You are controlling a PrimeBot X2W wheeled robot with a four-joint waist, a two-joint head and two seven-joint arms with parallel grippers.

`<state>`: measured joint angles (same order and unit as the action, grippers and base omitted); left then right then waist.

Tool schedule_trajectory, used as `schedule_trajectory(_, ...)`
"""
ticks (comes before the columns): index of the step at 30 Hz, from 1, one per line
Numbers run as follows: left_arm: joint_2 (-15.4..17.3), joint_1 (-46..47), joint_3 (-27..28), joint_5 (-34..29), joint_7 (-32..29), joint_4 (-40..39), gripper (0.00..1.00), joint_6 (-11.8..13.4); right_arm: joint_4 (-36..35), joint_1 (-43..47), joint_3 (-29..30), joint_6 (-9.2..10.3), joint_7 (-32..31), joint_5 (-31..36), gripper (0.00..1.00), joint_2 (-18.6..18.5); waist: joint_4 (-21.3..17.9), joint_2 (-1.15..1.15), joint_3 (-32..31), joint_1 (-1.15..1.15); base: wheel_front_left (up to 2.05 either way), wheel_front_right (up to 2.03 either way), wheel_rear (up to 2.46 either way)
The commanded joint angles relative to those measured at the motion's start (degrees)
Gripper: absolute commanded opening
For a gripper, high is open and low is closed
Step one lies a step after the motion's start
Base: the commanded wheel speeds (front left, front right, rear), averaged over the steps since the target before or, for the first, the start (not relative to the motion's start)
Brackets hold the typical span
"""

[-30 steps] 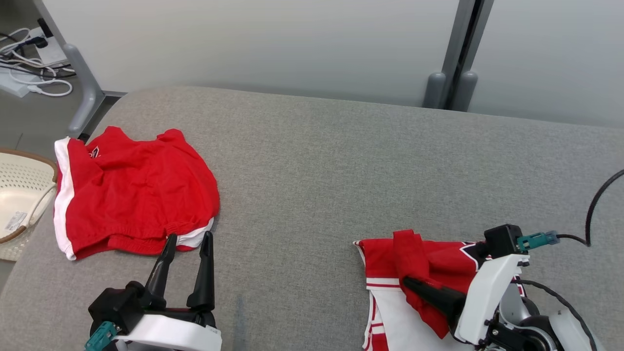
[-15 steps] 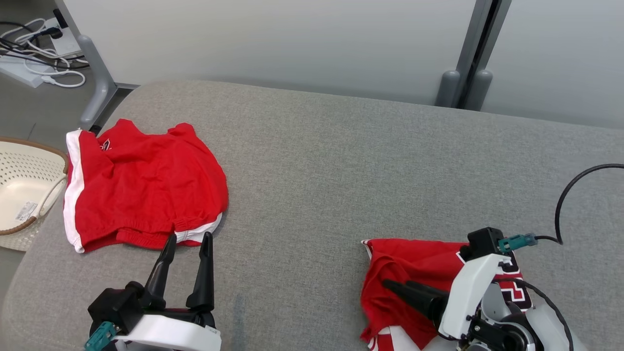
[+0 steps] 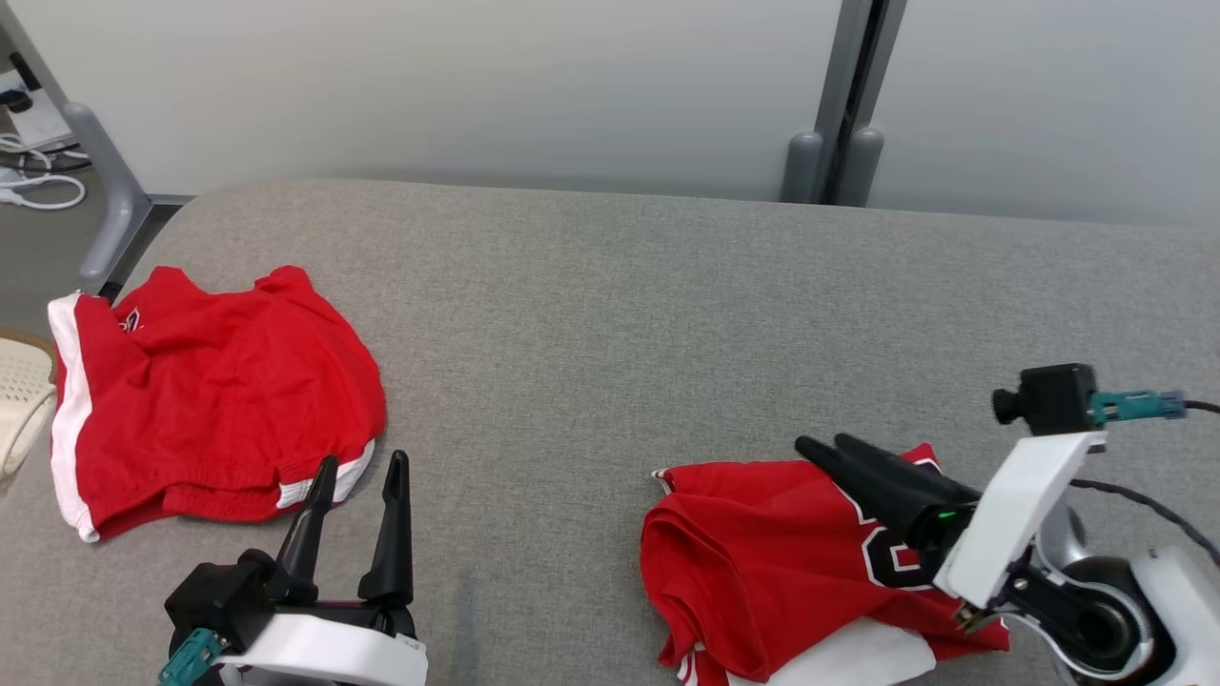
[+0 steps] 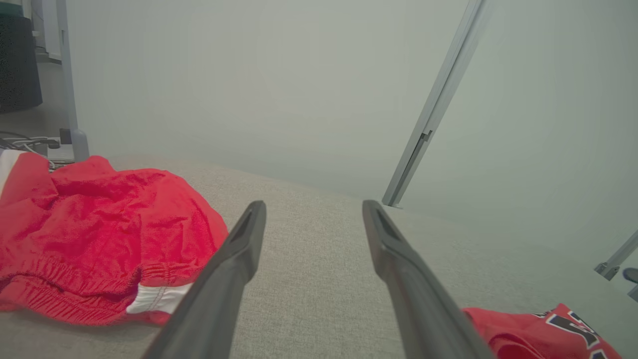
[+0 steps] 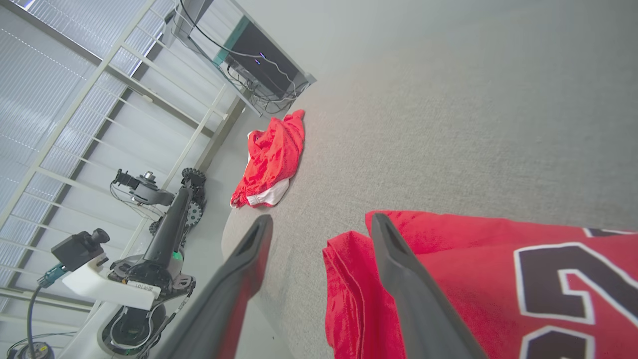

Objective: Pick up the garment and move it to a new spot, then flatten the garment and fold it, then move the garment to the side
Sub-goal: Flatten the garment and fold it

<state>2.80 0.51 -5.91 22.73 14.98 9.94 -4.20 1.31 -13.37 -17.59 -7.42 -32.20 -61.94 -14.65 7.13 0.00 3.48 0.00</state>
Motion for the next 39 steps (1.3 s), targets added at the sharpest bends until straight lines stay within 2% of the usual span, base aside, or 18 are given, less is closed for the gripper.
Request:
schedule_trajectory(1, 0.19, 0.28, 0.18, -0.22, 0.17, -0.08, 1.00, 0.15, -0.48, 0.90, 1.03, -0.14, 0.86, 0.41, 1.00, -0.88, -0.76, 0.00, -0.25, 0.00, 0.00, 0.00, 0.00)
schedule_trajectory(9, 0.19, 0.18, 0.03, -0.17, 0.17, -0.21, 1.00, 0.19, 0.79, 2.84, 8.47, -0.14, 4.83, 5.99, 1.00, -4.01, -2.72, 0.00, -0.50, 0.00, 0.00, 0.00, 0.00)
schedule_trajectory(15, 0.21, 0.77, -0.22, -0.14, 0.17, -0.28, 1.00, 0.06, 2.35, 3.02, 8.54, -0.14, 4.86, 8.84, 1.00, -2.95, -3.09, 0.00, -0.07, 0.00, 0.00, 0.00, 0.00)
schedule_trajectory(19, 0.22, 1.32, -0.34, -0.36, 0.17, -0.10, 1.00, -0.18, 5.36, 2.39, 8.86, -0.13, 4.69, 14.20, 1.00, -4.03, -2.69, 0.00, 0.43, 0.00, 0.00, 0.00, 0.00)
schedule_trajectory(20, 0.20, 1.37, -0.26, -0.34, 0.17, -0.03, 1.00, -0.25, 6.44, 2.04, 8.94, -0.14, 5.00, 16.73, 0.42, -4.56, -2.52, 0.00, 0.53, 0.00, 0.00, 0.00, 0.00)
schedule_trajectory(21, 0.19, 1.42, -0.24, -0.25, 0.17, 0.02, 1.00, -0.30, 7.32, 1.67, 9.01, -0.14, 5.50, 18.67, 0.00, -4.57, -2.33, 0.00, 0.64, 0.00, 0.00, 0.00, 0.00)
schedule_trajectory(27, 0.17, 1.20, -0.29, 0.27, 0.17, 0.24, 1.00, -0.23, 10.43, 1.18, 7.27, -0.14, 3.30, 20.84, 0.00, -2.64, -1.23, 0.00, 0.97, 0.00, 0.00, 0.00, 0.00)
schedule_trajectory(34, 0.18, 1.68, -0.35, 0.58, 0.17, 0.36, 1.00, -0.11, 11.17, 3.06, 3.76, -0.14, -1.71, 18.81, 0.00, -1.96, -0.36, 0.00, 1.26, 0.00, 0.00, 0.00, 0.00)
schedule_trajectory(39, 0.22, 1.59, -0.68, 1.18, 0.17, 0.51, 1.00, 0.04, 9.79, 6.41, -0.54, -0.14, -6.09, 14.62, 0.00, -0.64, 0.57, 0.00, 1.17, 0.00, 0.00, 0.00, 0.00)
